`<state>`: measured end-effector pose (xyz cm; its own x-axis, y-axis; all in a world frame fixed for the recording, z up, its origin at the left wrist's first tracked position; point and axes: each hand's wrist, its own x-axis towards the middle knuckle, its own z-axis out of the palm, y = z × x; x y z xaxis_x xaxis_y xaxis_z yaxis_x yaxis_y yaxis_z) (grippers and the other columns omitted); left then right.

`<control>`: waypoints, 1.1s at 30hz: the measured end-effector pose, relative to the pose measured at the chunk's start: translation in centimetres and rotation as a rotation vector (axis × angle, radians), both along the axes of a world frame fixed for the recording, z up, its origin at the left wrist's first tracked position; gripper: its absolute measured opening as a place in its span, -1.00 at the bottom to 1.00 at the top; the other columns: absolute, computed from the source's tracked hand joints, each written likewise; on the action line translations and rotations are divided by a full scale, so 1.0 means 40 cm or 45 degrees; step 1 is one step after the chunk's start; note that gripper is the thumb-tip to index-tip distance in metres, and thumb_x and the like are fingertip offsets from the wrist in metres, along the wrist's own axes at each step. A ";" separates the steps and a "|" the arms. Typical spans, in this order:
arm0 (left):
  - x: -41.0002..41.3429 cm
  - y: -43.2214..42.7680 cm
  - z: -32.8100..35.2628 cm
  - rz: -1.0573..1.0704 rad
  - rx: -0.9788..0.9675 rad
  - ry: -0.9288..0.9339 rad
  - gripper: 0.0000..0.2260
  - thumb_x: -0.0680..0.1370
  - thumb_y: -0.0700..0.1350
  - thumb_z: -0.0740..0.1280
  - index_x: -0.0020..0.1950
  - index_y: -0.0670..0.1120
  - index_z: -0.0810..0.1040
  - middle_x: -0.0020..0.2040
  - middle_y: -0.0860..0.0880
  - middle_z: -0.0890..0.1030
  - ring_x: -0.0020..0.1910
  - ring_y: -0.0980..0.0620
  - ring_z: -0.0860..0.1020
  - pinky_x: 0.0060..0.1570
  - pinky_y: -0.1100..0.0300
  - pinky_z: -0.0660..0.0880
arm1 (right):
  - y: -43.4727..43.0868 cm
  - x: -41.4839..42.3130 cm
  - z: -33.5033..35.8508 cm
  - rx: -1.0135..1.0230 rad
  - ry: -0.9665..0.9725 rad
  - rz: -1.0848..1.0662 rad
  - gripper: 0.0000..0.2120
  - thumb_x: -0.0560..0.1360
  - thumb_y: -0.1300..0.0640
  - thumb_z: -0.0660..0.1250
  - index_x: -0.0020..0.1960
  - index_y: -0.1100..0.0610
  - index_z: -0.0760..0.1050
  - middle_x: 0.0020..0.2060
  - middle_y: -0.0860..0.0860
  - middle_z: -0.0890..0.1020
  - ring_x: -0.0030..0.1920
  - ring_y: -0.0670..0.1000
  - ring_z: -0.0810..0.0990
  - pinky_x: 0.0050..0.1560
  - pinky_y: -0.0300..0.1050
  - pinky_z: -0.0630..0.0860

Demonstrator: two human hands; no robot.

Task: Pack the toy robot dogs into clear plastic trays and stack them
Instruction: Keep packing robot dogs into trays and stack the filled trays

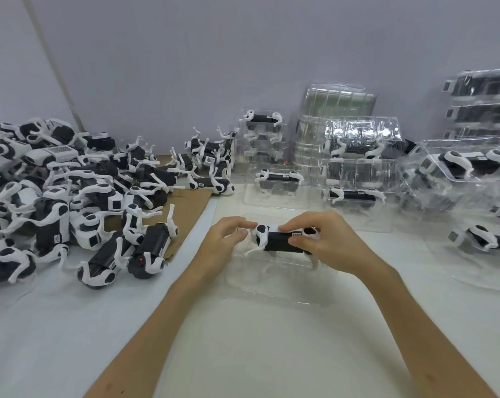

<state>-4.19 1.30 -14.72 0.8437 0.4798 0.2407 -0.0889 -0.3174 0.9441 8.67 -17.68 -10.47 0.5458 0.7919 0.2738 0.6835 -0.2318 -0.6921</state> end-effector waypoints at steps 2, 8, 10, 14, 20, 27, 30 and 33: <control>0.000 -0.002 0.002 -0.009 -0.016 0.008 -0.69 0.60 -0.30 0.25 -0.02 0.10 0.64 0.23 0.02 0.56 0.15 0.36 0.48 0.15 0.41 0.34 | 0.003 -0.003 -0.004 0.001 -0.012 -0.019 -0.78 0.51 0.23 0.45 0.07 -0.04 0.70 0.02 -0.19 0.68 0.08 -0.22 0.57 0.05 -0.46 0.35; -0.002 0.006 -0.001 -0.035 0.006 0.054 -0.73 0.62 -0.24 0.27 0.02 0.13 0.63 0.27 0.04 0.54 0.21 0.27 0.48 0.22 0.23 0.33 | 0.007 -0.004 -0.006 -0.014 0.004 -0.063 -0.79 0.52 0.20 0.44 0.05 -0.09 0.70 0.02 -0.24 0.68 0.11 -0.22 0.57 0.06 -0.48 0.38; -0.002 0.004 -0.002 -0.038 0.014 0.067 -0.77 0.61 -0.19 0.31 0.00 0.15 0.63 0.25 0.09 0.54 0.21 0.31 0.46 0.27 0.19 0.34 | 0.008 -0.005 -0.005 -0.037 0.017 -0.061 -0.80 0.53 0.18 0.42 0.05 -0.10 0.69 0.02 -0.24 0.68 0.09 -0.20 0.58 0.04 -0.44 0.40; -0.008 0.001 -0.004 -0.093 0.058 0.113 -0.83 0.45 0.10 0.31 0.02 0.23 0.60 0.25 0.18 0.50 0.25 0.35 0.42 0.23 0.29 0.30 | 0.010 -0.001 -0.007 -0.061 0.018 -0.074 -0.80 0.53 0.17 0.43 0.06 -0.09 0.70 0.02 -0.24 0.68 0.08 -0.22 0.58 0.01 -0.50 0.40; -0.015 -0.001 -0.001 -0.153 0.093 0.146 -0.78 0.34 0.18 0.36 -0.03 0.42 0.55 0.15 0.34 0.47 0.27 0.39 0.35 0.21 0.37 0.28 | 0.030 -0.015 -0.029 0.289 -0.113 -0.312 -0.89 0.40 0.07 0.56 -0.11 -0.06 0.68 -0.09 -0.27 0.62 0.05 -0.30 0.47 0.08 -0.47 0.29; -0.010 -0.005 0.000 -0.112 0.066 0.144 -0.70 0.40 0.04 0.28 0.11 0.25 0.55 0.24 0.22 0.45 0.23 0.48 0.32 0.18 0.43 0.25 | 0.011 0.029 -0.022 0.173 0.201 -0.324 -0.83 0.64 -0.04 0.21 0.18 -0.06 0.49 0.26 -0.09 0.45 0.27 -0.10 0.41 0.18 -0.13 0.25; -0.007 -0.005 0.002 -0.017 0.037 0.149 -0.56 0.36 0.02 0.28 0.25 0.14 0.51 0.32 0.09 0.42 0.30 0.23 0.36 0.26 0.22 0.25 | -0.025 0.067 -0.011 0.037 0.380 -0.285 -0.57 0.61 -0.16 0.20 0.44 -0.06 0.32 0.47 -0.08 0.31 0.37 -0.10 0.31 0.30 -0.05 0.25; 0.000 -0.001 0.001 0.159 -0.018 0.167 -0.41 0.33 0.07 0.30 0.38 0.11 0.42 0.30 0.05 0.42 0.31 0.07 0.38 0.29 0.11 0.27 | -0.057 0.081 -0.012 -0.271 0.576 -0.227 -0.20 0.42 -0.50 0.10 0.57 -0.18 0.13 0.56 -0.17 0.16 0.53 -0.04 0.20 0.49 0.06 0.12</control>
<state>-4.19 1.25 -14.66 0.8012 0.5852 0.1251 0.0744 -0.3048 0.9495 11.90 -19.98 -10.95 0.7035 0.6883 -0.1769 0.2644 -0.4845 -0.8339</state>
